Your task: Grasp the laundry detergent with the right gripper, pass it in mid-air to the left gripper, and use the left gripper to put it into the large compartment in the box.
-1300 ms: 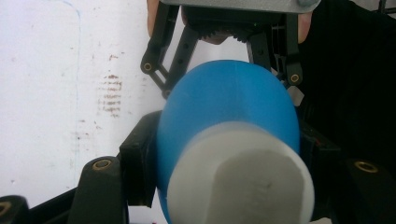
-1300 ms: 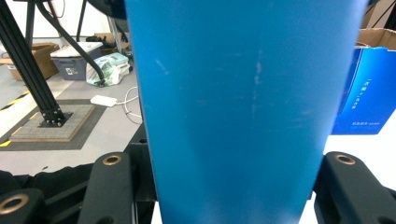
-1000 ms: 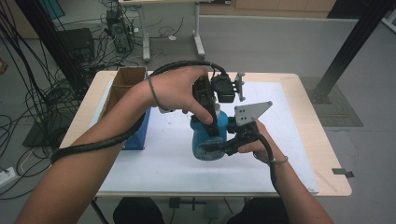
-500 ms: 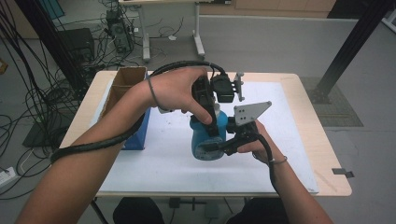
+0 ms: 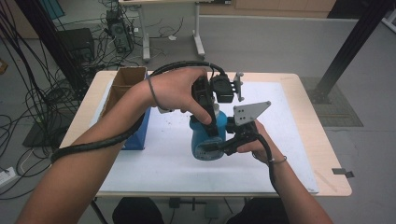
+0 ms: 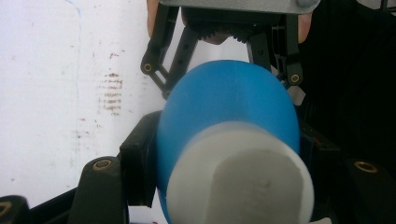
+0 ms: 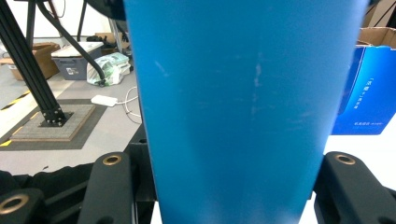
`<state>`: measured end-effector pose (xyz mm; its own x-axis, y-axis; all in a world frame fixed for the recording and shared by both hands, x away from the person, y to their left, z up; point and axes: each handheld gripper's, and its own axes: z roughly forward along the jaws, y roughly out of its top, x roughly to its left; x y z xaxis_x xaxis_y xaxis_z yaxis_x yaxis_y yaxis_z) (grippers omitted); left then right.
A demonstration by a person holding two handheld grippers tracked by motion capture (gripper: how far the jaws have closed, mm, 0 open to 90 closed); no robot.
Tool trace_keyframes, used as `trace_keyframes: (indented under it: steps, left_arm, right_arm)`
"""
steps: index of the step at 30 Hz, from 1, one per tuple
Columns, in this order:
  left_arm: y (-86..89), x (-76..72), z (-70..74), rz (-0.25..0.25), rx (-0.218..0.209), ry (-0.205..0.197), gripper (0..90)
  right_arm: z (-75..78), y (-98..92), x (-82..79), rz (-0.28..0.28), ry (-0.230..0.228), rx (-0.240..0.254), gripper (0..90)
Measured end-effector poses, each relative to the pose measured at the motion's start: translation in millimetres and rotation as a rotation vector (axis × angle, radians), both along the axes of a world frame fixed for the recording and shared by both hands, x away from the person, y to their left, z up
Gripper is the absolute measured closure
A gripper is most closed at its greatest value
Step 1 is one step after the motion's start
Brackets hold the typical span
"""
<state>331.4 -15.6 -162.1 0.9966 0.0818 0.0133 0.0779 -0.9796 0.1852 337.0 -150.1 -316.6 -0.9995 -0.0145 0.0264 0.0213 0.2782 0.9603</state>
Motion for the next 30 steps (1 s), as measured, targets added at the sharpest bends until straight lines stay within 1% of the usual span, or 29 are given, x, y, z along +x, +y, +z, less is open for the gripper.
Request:
trace_keyframes:
  steps: [4, 8, 24, 28, 30]
  left_arm:
    - [0.0, 0.2, 0.4, 0.002, 0.002, 0.0, 37.4]
    - [-0.4, 0.5, 0.3, 0.002, 0.014, 0.003, 37.4]
    - [0.6, 1.0, 0.3, 0.004, 0.004, 0.001, 37.4]
    - [1.3, 0.5, 0.4, 0.002, -0.009, -0.007, 37.5]
    - [1.6, 0.3, 0.9, 0.0, -0.002, -0.005, 37.6]
  right_arm:
    - [0.0, 0.5, 0.3, 0.002, 0.001, 0.0, 43.6]
    - [0.0, 1.2, 0.3, 0.004, 0.001, -0.002, 43.6]
    - [-0.2, 1.5, 1.6, 0.005, 0.003, 0.002, 43.6]
    - [-0.2, 1.3, 1.8, 0.005, 0.001, 0.001, 43.6]
    - [0.2, 1.4, 1.8, 0.006, -0.001, 0.005, 43.6]
